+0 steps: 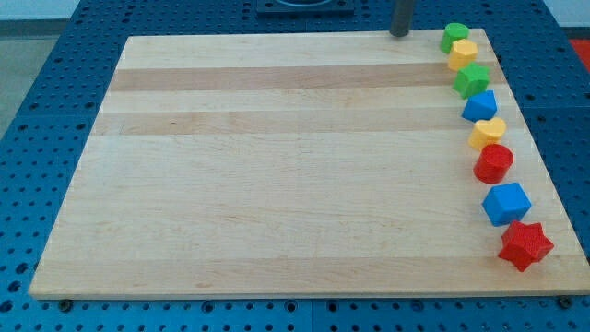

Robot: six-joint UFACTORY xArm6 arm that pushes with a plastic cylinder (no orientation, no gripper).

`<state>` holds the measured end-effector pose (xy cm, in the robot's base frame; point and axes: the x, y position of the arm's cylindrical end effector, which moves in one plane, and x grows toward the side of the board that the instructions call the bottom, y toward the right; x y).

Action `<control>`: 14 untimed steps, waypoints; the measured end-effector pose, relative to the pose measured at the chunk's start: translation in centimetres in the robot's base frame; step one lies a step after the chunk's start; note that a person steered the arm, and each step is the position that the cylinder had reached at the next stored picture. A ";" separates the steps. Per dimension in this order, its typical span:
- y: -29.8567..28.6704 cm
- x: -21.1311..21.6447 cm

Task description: Move green circle down and a bit left

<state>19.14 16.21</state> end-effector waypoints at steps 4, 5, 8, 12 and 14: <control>3.7 0.0; 4.6 0.0; 7.3 0.0; 14.1 0.1; 11.7 2.1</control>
<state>21.24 27.95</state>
